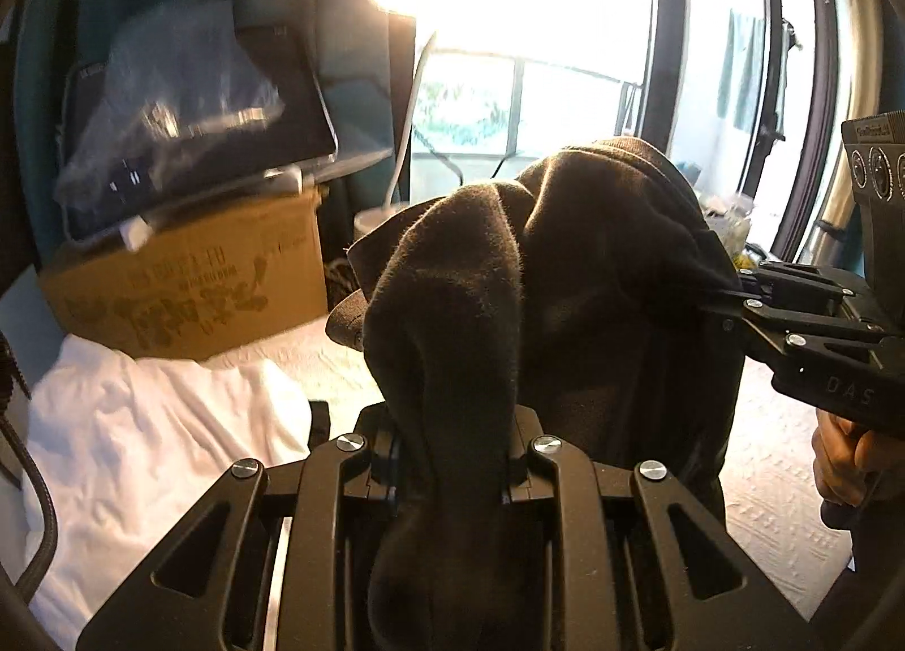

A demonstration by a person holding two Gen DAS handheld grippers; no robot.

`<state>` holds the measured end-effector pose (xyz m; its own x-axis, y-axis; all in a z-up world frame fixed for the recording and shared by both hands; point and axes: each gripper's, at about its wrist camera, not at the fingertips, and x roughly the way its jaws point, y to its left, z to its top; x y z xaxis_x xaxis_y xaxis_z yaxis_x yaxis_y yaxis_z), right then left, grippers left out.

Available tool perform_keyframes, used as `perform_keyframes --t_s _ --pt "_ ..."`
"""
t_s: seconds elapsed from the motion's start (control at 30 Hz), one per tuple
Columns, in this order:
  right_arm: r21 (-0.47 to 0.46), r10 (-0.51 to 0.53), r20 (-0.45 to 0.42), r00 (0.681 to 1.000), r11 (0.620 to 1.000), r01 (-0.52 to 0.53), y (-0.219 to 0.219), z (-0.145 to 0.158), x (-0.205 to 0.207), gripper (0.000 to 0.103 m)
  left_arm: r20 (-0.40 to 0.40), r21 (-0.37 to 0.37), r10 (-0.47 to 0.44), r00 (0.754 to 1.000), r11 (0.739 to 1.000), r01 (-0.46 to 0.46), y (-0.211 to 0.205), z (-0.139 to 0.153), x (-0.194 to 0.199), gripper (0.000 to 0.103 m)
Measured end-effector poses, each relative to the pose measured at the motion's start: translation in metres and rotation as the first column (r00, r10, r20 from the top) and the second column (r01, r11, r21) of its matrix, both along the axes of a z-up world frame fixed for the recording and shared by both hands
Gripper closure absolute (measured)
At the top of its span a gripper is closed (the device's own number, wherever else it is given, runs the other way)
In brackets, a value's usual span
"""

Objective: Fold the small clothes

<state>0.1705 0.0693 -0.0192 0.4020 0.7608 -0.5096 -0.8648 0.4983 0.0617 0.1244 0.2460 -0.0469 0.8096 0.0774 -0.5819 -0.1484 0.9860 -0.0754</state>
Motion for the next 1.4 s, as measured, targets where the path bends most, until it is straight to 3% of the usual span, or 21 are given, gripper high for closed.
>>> perform_keyframes --t_s 0.3,0.53,0.67,0.73,0.93,1.23,1.4 --pt "-0.056 -0.018 -0.114 0.993 0.998 0.012 0.018 -0.048 0.046 0.086 -0.113 -0.032 0.021 0.993 0.999 -0.025 0.007 -0.034 0.025 0.081" --pt "-0.116 -0.087 -0.198 0.976 0.991 0.065 0.018 -0.079 0.078 0.086 -0.227 -0.048 0.067 0.972 0.996 -0.079 0.024 -0.060 0.047 0.080" --pt "-0.135 -0.107 -0.220 0.970 0.988 0.078 0.015 -0.087 0.086 0.086 -0.257 -0.064 0.077 0.963 0.993 -0.097 0.031 -0.067 0.050 0.077" --pt "-0.142 -0.113 -0.227 0.967 0.987 0.082 0.014 -0.089 0.088 0.081 -0.270 -0.081 0.082 0.959 0.991 -0.107 0.035 -0.069 0.051 0.076" --pt "-0.141 -0.132 -0.225 0.965 0.985 0.102 0.006 -0.086 0.090 0.079 -0.263 -0.083 0.110 0.959 0.987 -0.136 0.040 -0.064 0.053 0.071" --pt "-0.132 -0.155 -0.214 0.965 0.983 0.129 -0.020 -0.075 0.083 0.078 -0.179 0.023 0.210 0.961 0.978 -0.209 0.031 -0.033 0.040 0.041" --pt "-0.123 -0.165 -0.201 0.966 0.982 0.142 -0.038 -0.069 0.073 0.078 -0.153 0.028 0.208 0.966 0.978 -0.206 0.018 -0.020 0.032 0.040"
